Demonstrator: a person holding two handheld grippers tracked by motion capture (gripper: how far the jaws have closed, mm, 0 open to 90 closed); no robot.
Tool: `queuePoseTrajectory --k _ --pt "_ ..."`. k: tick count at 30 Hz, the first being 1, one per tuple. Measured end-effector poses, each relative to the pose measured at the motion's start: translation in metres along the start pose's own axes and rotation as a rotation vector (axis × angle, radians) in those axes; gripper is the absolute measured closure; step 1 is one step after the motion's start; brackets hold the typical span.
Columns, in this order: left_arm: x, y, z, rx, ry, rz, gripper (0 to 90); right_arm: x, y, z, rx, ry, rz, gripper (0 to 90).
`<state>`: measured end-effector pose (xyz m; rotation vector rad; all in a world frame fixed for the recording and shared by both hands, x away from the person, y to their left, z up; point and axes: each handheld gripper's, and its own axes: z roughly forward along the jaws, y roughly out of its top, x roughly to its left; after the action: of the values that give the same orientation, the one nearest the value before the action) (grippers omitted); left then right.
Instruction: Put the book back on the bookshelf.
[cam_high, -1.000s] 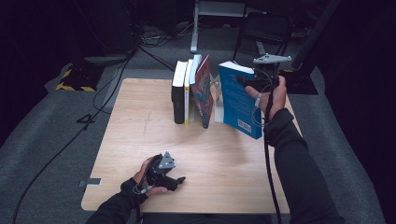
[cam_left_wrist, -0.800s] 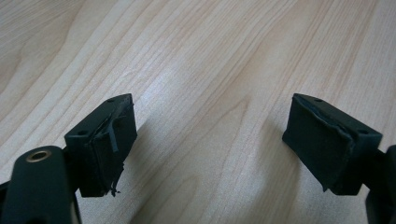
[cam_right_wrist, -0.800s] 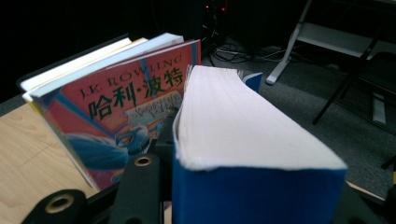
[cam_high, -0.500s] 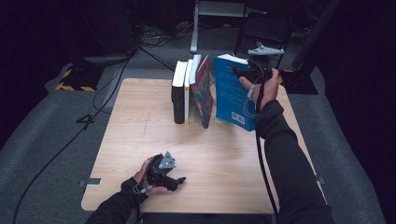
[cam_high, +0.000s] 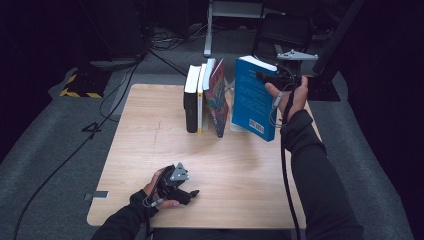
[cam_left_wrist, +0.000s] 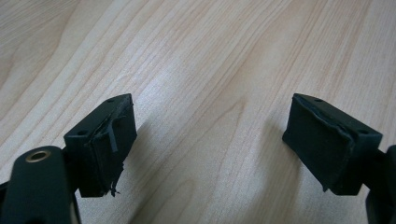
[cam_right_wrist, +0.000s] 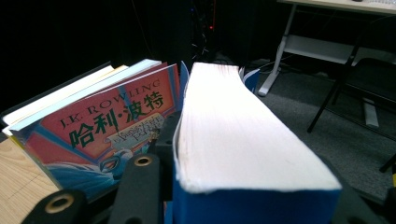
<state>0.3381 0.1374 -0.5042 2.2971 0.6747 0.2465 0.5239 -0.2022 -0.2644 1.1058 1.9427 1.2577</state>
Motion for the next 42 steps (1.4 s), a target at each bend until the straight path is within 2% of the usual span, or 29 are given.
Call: queuePoseTrajectory --k 2,10,13,17,20,25,26,28,29,31,34,38,42 --pt "0.000 0.000 0.000 -0.001 -0.001 -0.003 16.7 -0.001 -0.001 -0.001 -0.003 -0.014 0.001 60.1" --pt "0.000 0.001 0.001 -0.002 -0.005 0.003 16.7 -0.006 -0.003 -0.003 -0.016 -0.024 0.025 60.0" --pt "0.000 0.001 0.001 -0.001 -0.004 0.004 16.8 -0.006 -0.003 -0.004 -0.020 -0.017 0.030 60.0" --pt "0.000 0.001 0.001 -0.001 -0.004 0.003 16.8 -0.007 -0.002 -0.015 -0.035 -0.013 0.035 60.0" --pt "0.000 0.001 0.001 -0.001 -0.004 0.003 16.8 -0.006 -0.001 -0.019 -0.038 0.001 0.015 60.0" --pt "0.000 0.001 0.001 -0.002 -0.002 0.003 16.7 0.000 -0.003 -0.009 -0.011 -0.012 -0.006 60.0" --pt "0.000 0.001 0.001 -0.002 -0.003 0.002 16.7 0.003 -0.004 0.000 0.002 -0.017 -0.020 59.9" --pt "0.000 0.001 0.001 -0.002 -0.003 0.003 16.7 0.004 -0.005 0.002 0.002 -0.018 -0.019 59.9" --pt "0.000 0.001 0.001 -0.002 -0.004 0.005 16.7 0.004 -0.005 0.012 0.010 -0.025 -0.019 59.9" --pt "0.000 0.001 0.001 -0.002 -0.005 0.007 16.7 0.004 -0.005 0.015 0.013 -0.029 -0.014 59.9" --pt "0.000 0.001 0.001 -0.001 -0.009 0.008 16.7 0.006 -0.002 0.028 0.022 -0.050 -0.014 59.9" --pt "0.000 0.001 0.001 0.001 -0.013 0.015 16.7 0.010 0.002 0.036 0.013 -0.063 -0.031 59.9" --pt "0.000 0.001 0.001 0.001 -0.016 0.016 16.7 0.011 -0.001 0.042 0.013 -0.073 -0.025 59.9"
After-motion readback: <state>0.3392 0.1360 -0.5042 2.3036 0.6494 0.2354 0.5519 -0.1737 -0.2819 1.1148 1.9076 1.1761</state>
